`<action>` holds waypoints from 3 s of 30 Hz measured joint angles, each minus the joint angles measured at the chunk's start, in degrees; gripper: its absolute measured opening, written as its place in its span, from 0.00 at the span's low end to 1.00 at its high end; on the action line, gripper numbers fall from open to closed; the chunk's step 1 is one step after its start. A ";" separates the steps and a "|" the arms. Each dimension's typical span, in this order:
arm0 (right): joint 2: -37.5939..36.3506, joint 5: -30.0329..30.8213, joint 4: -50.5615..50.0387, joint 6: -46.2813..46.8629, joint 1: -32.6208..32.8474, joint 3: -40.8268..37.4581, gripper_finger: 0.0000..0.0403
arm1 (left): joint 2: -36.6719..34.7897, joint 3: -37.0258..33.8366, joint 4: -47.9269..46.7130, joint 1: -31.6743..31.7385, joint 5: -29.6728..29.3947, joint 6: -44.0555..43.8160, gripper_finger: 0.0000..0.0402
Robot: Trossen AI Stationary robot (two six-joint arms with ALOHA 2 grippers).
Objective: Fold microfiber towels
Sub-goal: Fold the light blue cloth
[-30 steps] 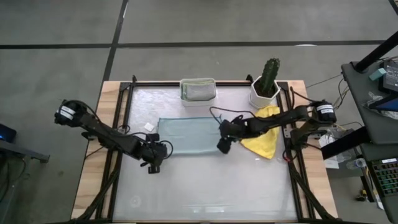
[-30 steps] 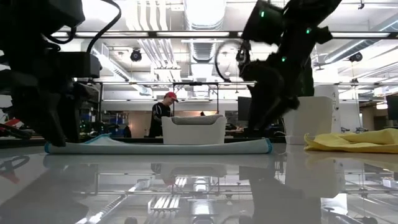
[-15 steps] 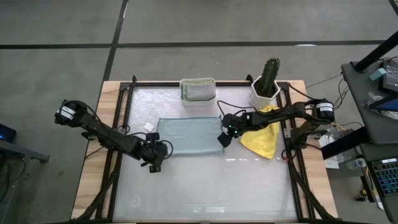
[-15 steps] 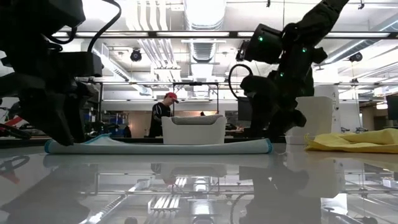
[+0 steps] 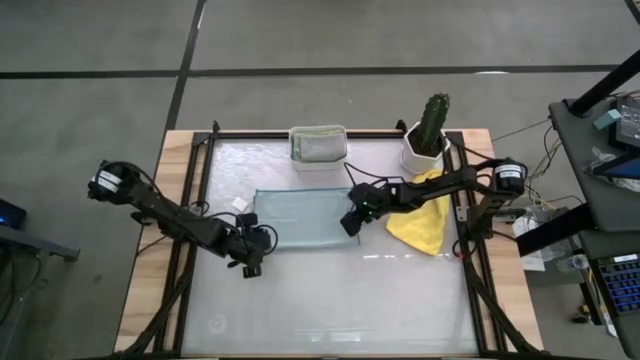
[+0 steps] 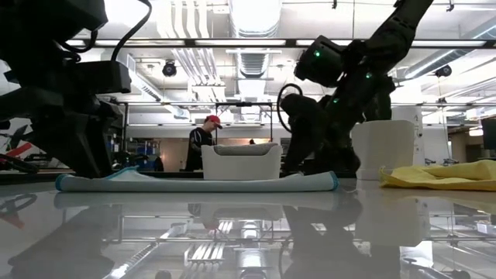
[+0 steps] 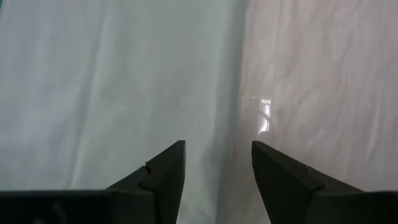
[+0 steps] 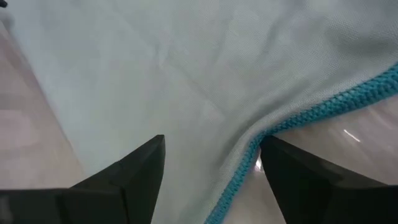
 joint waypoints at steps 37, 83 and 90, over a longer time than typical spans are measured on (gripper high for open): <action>-1.05 5.57 4.23 -5.75 -0.26 -1.11 0.02 | -3.29 0.02 -10.09 -0.04 2.39 -3.55 0.42; 15.14 1.04 -13.91 -16.71 1.47 36.62 0.02 | -7.45 -18.76 20.00 -0.59 -8.71 -10.29 0.20; 24.65 1.11 -13.89 -18.78 2.43 45.93 0.02 | -7.41 -18.80 20.62 -0.57 -9.55 -10.26 0.20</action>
